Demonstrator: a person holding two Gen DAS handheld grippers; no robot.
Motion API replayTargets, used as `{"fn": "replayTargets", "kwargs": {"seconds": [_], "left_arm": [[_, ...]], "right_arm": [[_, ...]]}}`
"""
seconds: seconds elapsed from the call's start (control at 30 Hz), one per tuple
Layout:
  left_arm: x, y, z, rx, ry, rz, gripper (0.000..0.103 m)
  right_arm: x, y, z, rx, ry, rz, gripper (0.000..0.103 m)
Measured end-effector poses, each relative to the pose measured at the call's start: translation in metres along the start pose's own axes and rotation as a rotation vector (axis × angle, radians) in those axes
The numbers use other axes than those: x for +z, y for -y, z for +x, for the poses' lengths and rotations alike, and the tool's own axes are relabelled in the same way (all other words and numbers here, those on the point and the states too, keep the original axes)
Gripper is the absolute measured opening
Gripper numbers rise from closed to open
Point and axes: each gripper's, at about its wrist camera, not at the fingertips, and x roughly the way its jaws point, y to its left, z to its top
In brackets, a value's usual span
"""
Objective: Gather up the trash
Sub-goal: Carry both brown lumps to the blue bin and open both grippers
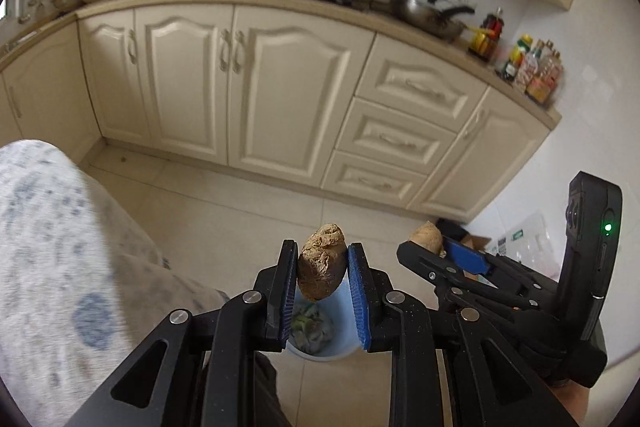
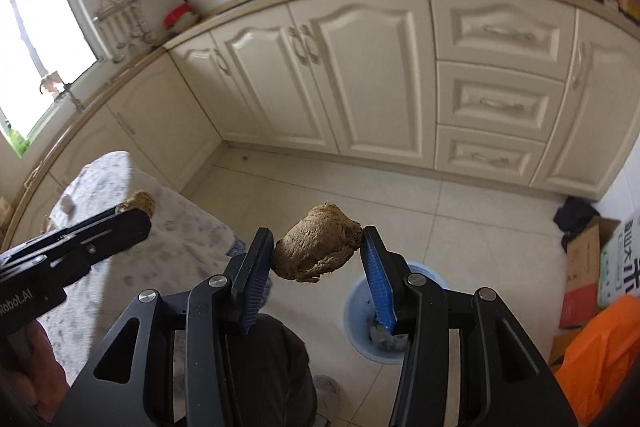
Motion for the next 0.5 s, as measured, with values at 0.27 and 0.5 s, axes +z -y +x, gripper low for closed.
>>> {"fn": "replayTargets", "kwargs": {"seconds": [0.27,0.5], "left_arm": [[0.025,0.004,0.093,-0.022,-0.149,-0.002,0.021],[0.048,0.003,0.167,-0.023,-0.227,-0.003,0.023]], "right_arm": [[-0.008,0.046,0.032,-0.039,-0.070,0.079,0.046],[-0.012,0.077,0.051,-0.057,-0.101,0.162,0.050]]}}
